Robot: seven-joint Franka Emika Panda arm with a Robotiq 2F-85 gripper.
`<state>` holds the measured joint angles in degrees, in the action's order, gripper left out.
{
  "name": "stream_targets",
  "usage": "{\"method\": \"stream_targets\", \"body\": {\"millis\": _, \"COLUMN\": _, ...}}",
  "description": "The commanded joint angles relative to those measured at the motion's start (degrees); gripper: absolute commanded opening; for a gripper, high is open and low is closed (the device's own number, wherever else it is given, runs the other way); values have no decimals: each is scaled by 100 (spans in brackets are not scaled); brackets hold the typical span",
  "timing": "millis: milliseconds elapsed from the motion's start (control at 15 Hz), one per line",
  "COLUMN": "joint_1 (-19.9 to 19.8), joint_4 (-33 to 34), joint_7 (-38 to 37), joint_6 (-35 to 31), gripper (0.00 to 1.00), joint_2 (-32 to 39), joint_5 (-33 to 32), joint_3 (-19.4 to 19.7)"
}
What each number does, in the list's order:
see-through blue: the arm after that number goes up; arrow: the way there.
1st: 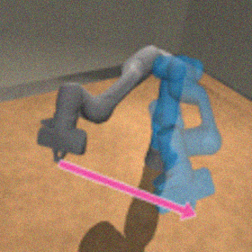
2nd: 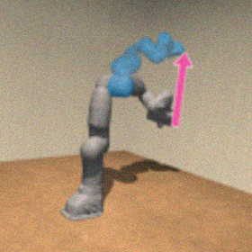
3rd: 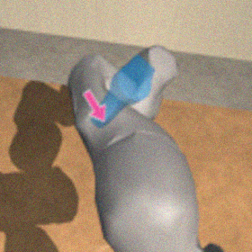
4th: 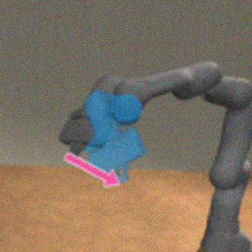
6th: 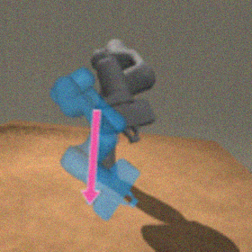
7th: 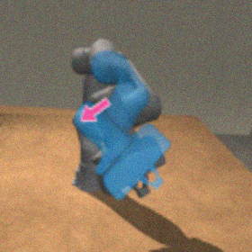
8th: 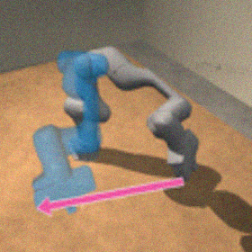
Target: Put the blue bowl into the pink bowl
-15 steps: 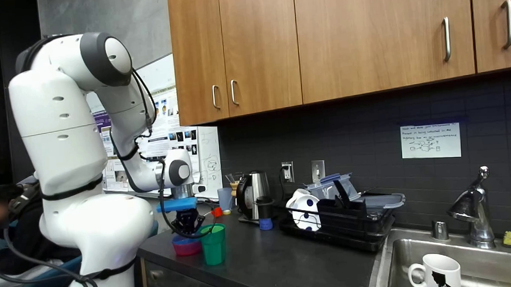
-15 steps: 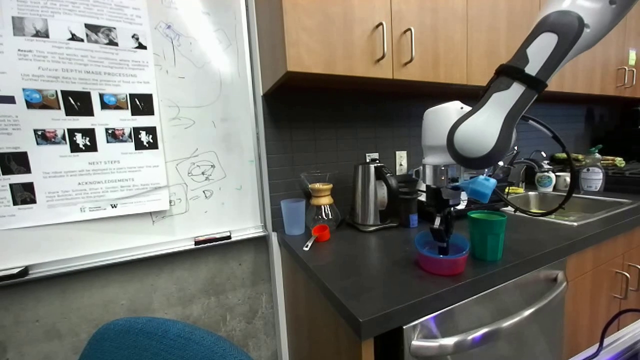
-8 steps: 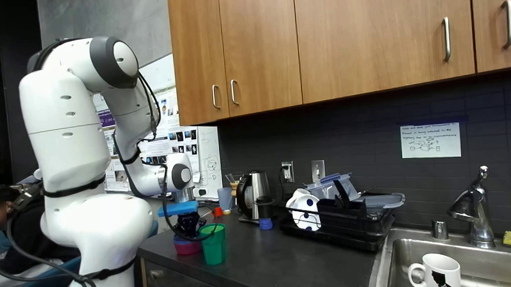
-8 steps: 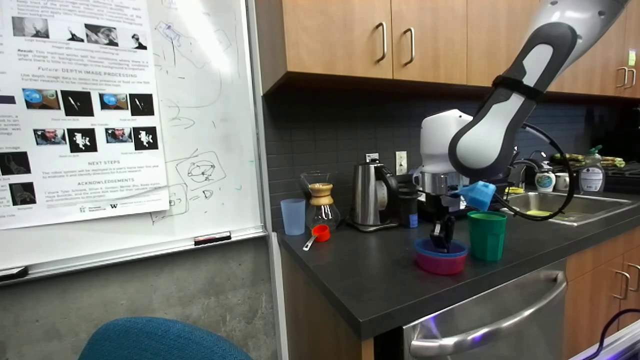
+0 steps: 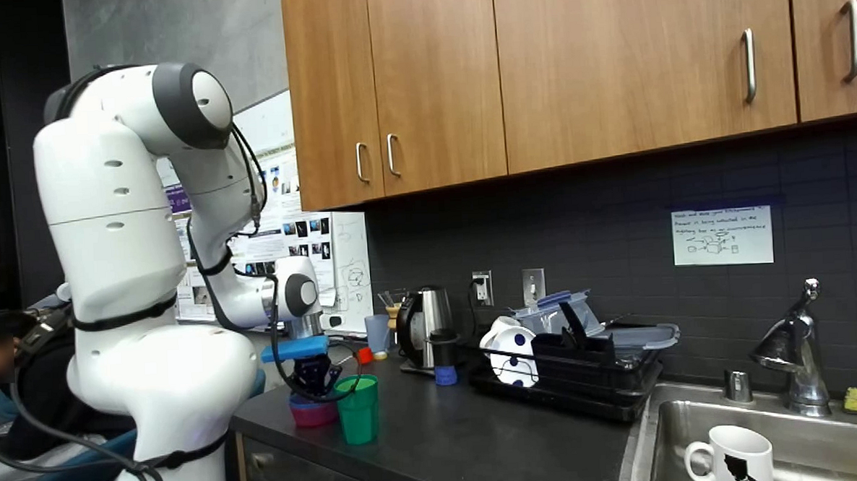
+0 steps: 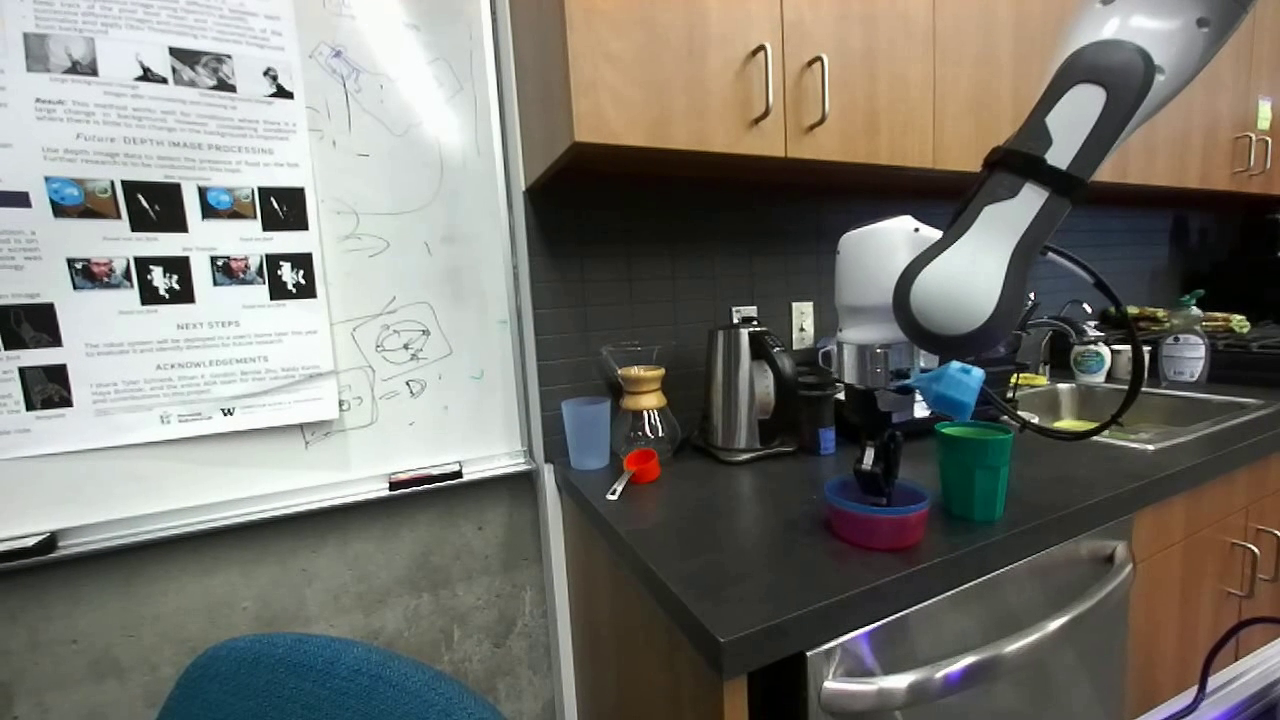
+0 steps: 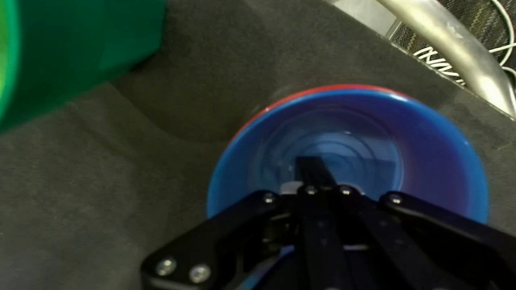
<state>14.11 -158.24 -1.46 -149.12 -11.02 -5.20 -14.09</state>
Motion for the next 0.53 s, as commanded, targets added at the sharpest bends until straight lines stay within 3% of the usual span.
{"method": "stream_targets", "body": {"millis": 0, "joint_1": 169, "joint_4": 98, "joint_7": 94, "joint_6": 344, "gripper": 0, "joint_2": -203, "joint_5": 224, "joint_3": -39}}
{"method": "stream_targets", "body": {"millis": 467, "joint_1": 372, "joint_4": 376, "joint_7": 194, "joint_6": 1377, "gripper": 0, "joint_2": -570, "joint_5": 309, "joint_3": -104}}
